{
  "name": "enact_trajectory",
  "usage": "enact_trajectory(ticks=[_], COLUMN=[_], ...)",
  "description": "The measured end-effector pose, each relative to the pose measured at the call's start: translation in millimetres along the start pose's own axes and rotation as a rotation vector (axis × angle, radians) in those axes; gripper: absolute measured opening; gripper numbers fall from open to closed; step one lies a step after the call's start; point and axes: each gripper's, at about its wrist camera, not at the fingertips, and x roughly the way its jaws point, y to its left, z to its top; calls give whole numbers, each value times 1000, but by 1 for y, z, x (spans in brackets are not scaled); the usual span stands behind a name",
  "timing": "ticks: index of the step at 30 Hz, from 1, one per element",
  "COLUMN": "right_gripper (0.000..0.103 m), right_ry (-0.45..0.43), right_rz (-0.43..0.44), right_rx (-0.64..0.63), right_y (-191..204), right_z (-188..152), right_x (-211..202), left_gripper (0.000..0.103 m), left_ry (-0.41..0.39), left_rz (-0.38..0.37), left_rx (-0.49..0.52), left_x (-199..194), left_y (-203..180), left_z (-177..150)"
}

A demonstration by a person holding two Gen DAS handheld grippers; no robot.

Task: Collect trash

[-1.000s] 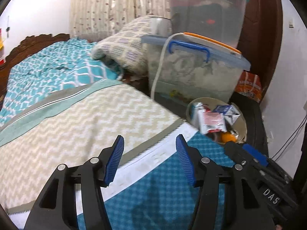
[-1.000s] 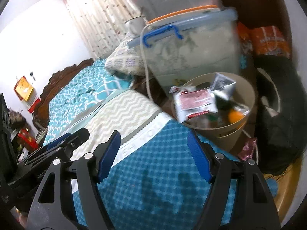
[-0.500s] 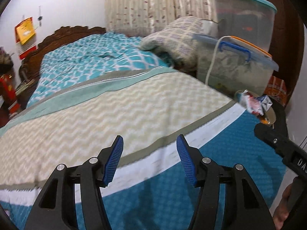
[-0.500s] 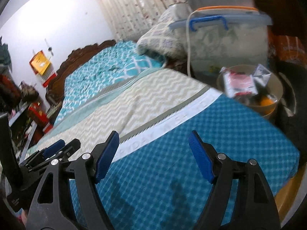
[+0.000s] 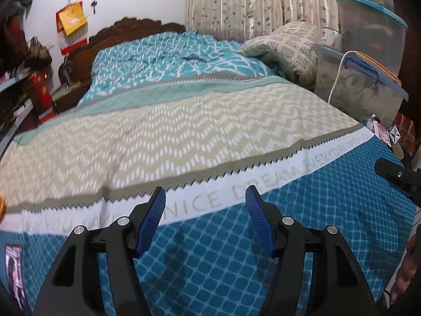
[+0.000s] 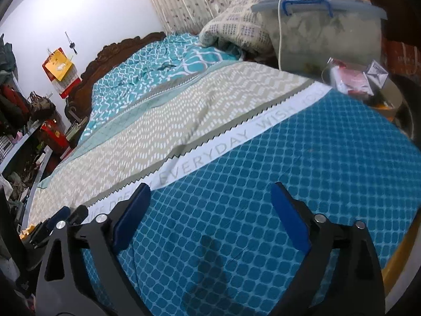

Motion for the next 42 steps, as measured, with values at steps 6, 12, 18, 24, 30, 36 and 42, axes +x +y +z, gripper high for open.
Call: enact_trajectory(ticks=[6, 12, 18, 24, 30, 36, 42], right_gripper=[98, 99, 100, 100, 100, 100, 100], right_ry=[0, 14, 7, 8, 13, 22, 42], right_rz=[-63, -124, -137, -133, -131, -137, -152], right_rx=[25, 128, 171, 163, 158, 149, 120], right_y=[-6, -29, -41, -39, -36, -35, -34], right_z=[-7, -7, -5, -7, -7, -6, -4], right_x=[6, 16, 17, 19, 20, 23, 26], left_gripper=[73, 86, 94, 94, 94, 94, 95], left_ry=[-31, 52, 78, 122, 206, 250, 259], left_rz=[18, -62, -55, -66, -40, -41, -43], left_rx=[45, 53, 98, 80, 63, 33, 35], left_x=[-3, 9, 13, 19, 35, 39, 37], left_y=[-14, -35, -48, -44, -38, -33, -33], left_z=[-2, 0, -4, -6, -4, -9, -12])
